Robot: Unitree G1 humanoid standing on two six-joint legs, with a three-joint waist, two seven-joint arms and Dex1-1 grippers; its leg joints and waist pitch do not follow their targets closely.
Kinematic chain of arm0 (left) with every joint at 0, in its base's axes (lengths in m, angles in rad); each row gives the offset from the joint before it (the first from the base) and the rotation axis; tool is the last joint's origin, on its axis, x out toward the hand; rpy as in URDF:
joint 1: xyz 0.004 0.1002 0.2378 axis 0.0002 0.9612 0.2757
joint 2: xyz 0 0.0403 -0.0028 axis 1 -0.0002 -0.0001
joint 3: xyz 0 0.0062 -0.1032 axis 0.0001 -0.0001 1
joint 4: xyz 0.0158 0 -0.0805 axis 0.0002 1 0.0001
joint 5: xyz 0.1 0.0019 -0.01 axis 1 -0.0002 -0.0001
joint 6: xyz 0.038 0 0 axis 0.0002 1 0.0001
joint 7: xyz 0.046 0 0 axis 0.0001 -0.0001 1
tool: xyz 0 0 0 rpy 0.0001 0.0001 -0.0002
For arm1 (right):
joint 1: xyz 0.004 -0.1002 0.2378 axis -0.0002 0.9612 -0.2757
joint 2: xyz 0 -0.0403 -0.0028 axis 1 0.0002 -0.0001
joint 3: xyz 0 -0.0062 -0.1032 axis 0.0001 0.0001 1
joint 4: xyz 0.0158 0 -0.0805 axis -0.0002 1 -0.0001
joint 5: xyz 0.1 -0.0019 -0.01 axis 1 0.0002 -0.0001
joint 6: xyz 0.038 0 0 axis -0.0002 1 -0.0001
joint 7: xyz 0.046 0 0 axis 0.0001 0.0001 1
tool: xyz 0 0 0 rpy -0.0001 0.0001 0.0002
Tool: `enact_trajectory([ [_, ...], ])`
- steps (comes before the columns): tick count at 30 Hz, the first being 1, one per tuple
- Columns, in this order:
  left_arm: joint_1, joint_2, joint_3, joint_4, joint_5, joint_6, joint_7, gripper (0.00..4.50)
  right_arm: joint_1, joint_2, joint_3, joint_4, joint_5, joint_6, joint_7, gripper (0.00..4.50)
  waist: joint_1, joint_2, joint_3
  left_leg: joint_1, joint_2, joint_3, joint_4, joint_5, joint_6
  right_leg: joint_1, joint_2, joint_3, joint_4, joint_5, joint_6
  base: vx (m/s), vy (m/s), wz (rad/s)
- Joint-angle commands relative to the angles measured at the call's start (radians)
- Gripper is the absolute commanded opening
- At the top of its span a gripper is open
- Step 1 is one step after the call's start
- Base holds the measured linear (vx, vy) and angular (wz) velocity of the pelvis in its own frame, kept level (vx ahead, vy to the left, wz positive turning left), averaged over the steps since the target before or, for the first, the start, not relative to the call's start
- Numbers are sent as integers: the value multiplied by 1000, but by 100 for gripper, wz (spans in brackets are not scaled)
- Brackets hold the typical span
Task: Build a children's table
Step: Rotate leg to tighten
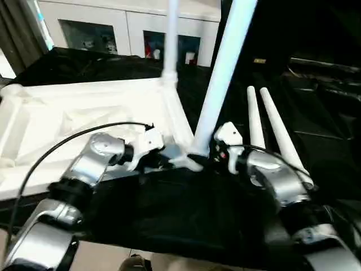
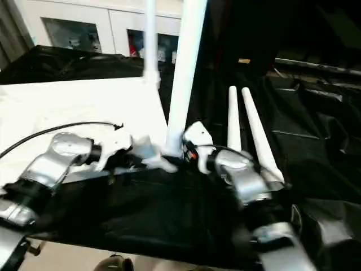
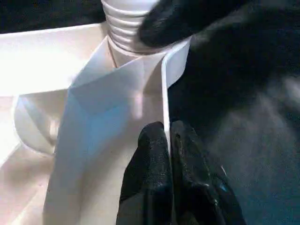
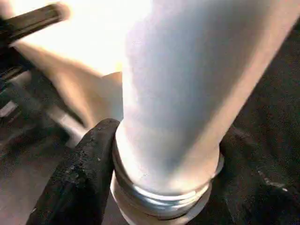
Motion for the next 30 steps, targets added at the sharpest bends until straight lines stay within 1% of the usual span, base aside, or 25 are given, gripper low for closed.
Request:
enact_trajectory([
  [1,-23,-41,20,31,13,34,123,0,-3,33,-50,101,6,56,-157,273,-8,2,-58,35,63,-38,-92,-351,-74,9,-80,46,-102,-329,-206,0,0,0],
  [2,-29,-54,21,41,17,40,150,0,-11,47,-62,120,10,59,-192,273,-11,1,-59,40,63,-38,-92,-365,-79,6,-81,46,-107,-351,-197,0,0,0],
  [4,-52,-106,26,71,25,63,233,0,-39,96,-94,178,25,59,-295,273,-12,3,-57,42,62,-38,-91,-379,-79,3,-81,47,-113,-363,-187,0,0,0],
  [5,-58,-121,27,78,27,70,254,0,-47,110,-102,193,28,58,-319,273,-13,2,-58,40,61,-41,-91,-384,-77,5,-83,46,-114,-369,-184,0,0,0],
  [6,-76,-172,24,93,32,86,308,0,-75,153,-109,234,18,50,-388,273,-18,8,-60,42,62,-39,-94,-381,-80,2,-79,47,-113,-350,-184,0,0,0],
  [7,-76,-172,24,93,32,86,308,0,-75,153,-109,234,18,50,-388,273,-19,7,-60,44,62,-39,-94,-380,-82,1,-78,46,-113,-338,-184,0,0,0],
  [9,-86,-202,15,98,43,83,324,0,-91,178,-92,243,-1,29,-387,273,-18,7,-64,36,62,-38,-98,-347,-67,12,-75,43,-108,-252,-187,0,0,0],
  [10,-89,-210,9,100,49,78,326,0,-96,185,-86,245,-6,19,-379,307,-18,7,-64,37,62,-37,-98,-341,-63,12,-73,42,-108,-236,-188,0,0,0],
  [11,-91,-213,6,101,53,73,324,0,-102,192,-85,244,-5,0,-358,328,-17,9,-66,36,61,-35,-98,-328,-54,15,-74,42,-106,-208,-192,0,0,0],
  [12,-90,-212,4,102,55,68,320,0,-105,194,-89,243,0,-9,-348,342,-16,7,-66,34,60,-33,-97,-316,-45,17,-75,43,-106,-193,-197,0,0,0],
  [13,-88,-208,2,100,57,65,315,0,-106,195,-94,239,6,-14,-342,344,-15,9,-66,35,60,-33,-96,-314,-41,18,-76,43,-106,-191,-199,0,0,0],
  [15,-72,-182,-4,83,54,37,272,0,-115,183,-95,228,14,-21,-297,351,-15,9,-65,31,60,-35,-97,-321,-31,21,-78,43,-109,-209,-198,0,0,0],
  [16,-68,-178,-4,80,53,30,266,0,-116,178,-91,231,7,-25,-293,376,-16,8,-65,31,61,-35,-97,-319,-30,21,-78,43,-108,-210,-198,0,0,0],
  [18,-55,-156,-10,64,52,8,228,0,-105,153,-67,199,-9,-35,-250,385,-16,6,-66,32,61,-33,-96,-307,-25,21,-77,43,-109,-205,-202,0,0,0],
  [19,-52,-151,-10,59,52,9,221,0,-100,147,-64,189,-10,-36,-239,385,-16,6,-67,29,61,-33,-95,-298,-22,24,-78,43,-108,-198,-203,0,0,0],
  [20,-30,-125,-18,33,54,-3,183,0,-69,111,-44,130,-16,-41,-170,385,-15,-3,-67,27,62,-31,-95,-274,-11,25,-79,43,-107,-184,-205,0,0,0],
  [21,-17,-112,-23,20,53,-17,162,0,-51,93,-34,100,-17,-41,-137,385,-8,-3,-67,27,64,-30,-92,-248,6,29,-79,43,-106,-160,-200,0,0,0],
  [22,-2,-95,-27,0,49,-23,134,0,-27,64,-17,60,-19,-40,-87,385,-7,-5,-70,23,64,-30,-89,-209,23,32,-80,42,-99,-114,-205,0,0,0],
  [23,20,-73,-35,-35,37,-31,86,0,4,22,7,5,-19,-31,-20,385,-9,-8,-70,21,63,-28,-88,-191,31,33,-77,42,-96,-92,-209,0,0,0],
  [24,35,-58,-38,-62,26,-26,51,0,22,-6,24,-32,-17,-22,24,385,-5,-9,-70,21,63,-26,-85,-165,46,35,-76,41,-92,-62,-212,0,0,0],
  [25,53,-39,-46,-95,14,-45,9,0,42,-39,42,-73,-14,-16,77,385,-5,-8,-70,23,64,-27,-85,-159,50,34,-75,39,-91,-55,-218,0,0,0],
  [26,53,-39,-46,-95,14,-45,9,0,42,-39,42,-73,-14,-16,77,385,-6,-6,-70,22,64,-26,-84,-158,59,33,-74,39,-90,-50,-224,0,0,0],
  [28,77,-16,-56,-132,0,-63,-40,0,62,-74,60,-114,-12,-13,134,385,-8,-4,-71,24,64,-25,-83,-146,64,31,-71,39,-87,-24,-245,0,0,0],
  [29,88,4,-64,-149,-1,-73,-67,0,70,-101,72,-138,-11,-11,176,385,-8,1,-71,25,64,-24,-82,-143,65,30,-71,39,-85,-16,-249,0,0,0],
  [30,96,17,-69,-159,-1,-78,-84,0,77,-118,78,-154,-11,-9,203,385,-7,1,-72,26,66,-25,-82,-144,66,32,-69,38,-84,-3,-253,0,0,0],
])
